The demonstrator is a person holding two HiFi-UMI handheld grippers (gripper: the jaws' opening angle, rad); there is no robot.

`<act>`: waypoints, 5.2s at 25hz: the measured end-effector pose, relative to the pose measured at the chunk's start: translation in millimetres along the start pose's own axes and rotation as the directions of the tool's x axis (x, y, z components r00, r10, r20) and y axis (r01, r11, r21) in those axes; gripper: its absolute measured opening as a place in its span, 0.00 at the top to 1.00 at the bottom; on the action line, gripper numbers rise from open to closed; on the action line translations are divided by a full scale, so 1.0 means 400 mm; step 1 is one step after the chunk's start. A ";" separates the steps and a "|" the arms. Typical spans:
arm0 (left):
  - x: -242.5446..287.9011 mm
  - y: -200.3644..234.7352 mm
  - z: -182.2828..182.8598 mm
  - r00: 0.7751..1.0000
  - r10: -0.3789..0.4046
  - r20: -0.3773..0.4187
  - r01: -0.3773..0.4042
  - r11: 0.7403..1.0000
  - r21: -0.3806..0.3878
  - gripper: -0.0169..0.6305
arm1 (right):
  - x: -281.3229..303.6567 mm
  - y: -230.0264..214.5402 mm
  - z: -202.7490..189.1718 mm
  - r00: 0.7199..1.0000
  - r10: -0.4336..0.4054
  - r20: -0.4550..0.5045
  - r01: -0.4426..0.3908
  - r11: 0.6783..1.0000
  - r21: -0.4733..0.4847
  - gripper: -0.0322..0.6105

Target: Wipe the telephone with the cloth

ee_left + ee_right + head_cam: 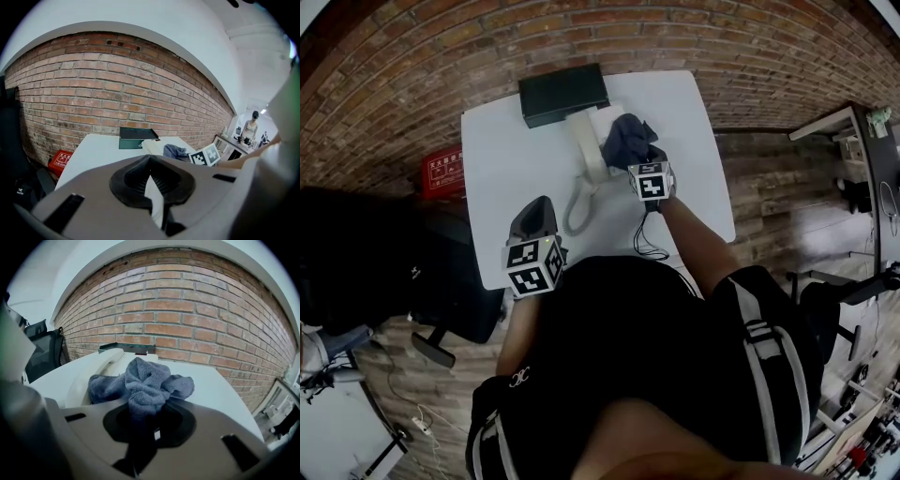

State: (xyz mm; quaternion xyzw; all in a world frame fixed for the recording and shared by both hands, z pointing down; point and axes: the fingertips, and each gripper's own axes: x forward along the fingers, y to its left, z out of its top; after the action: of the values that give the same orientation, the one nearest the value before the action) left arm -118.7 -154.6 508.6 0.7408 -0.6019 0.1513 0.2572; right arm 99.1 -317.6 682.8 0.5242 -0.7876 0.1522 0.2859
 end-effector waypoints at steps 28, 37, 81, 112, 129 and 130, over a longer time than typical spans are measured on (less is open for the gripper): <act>-0.004 -0.008 0.002 1.000 0.006 0.009 -0.006 1.000 0.015 0.97 | -0.112 0.089 -0.125 0.995 0.037 -0.093 -0.051 0.988 -0.148 0.89; -0.002 -0.006 -0.005 1.000 0.003 -0.001 -0.003 1.000 0.012 0.97 | -0.105 0.158 -0.118 0.993 0.083 -0.088 -0.099 0.974 -0.202 0.89; -0.025 0.011 -0.016 0.999 0.035 -0.004 -0.035 0.999 0.007 0.97 | 0.137 0.115 0.184 0.996 0.032 -0.080 -0.050 0.972 -0.229 0.89; -0.007 -0.001 -0.030 1.000 0.009 -0.025 -0.009 1.000 0.003 0.97 | -0.048 0.158 -0.045 0.991 0.102 -0.089 -0.115 0.981 -0.156 0.90; -0.023 -0.003 -0.025 1.000 -0.005 -0.004 0.005 1.000 0.001 0.97 | -0.078 0.159 0.032 0.987 0.160 0.028 -0.158 0.985 -0.065 0.89; -0.025 0.004 -0.023 1.000 0.003 0.000 -0.003 1.000 -0.005 0.97 | -0.095 0.167 0.061 0.983 0.170 0.065 -0.166 0.984 -0.069 0.89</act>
State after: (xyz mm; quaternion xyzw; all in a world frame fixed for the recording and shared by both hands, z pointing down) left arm -121.7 -141.4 510.8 0.7394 -0.6032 0.1503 0.2588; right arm 41.8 -275.9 644.4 0.4517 -0.8431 0.1320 0.2603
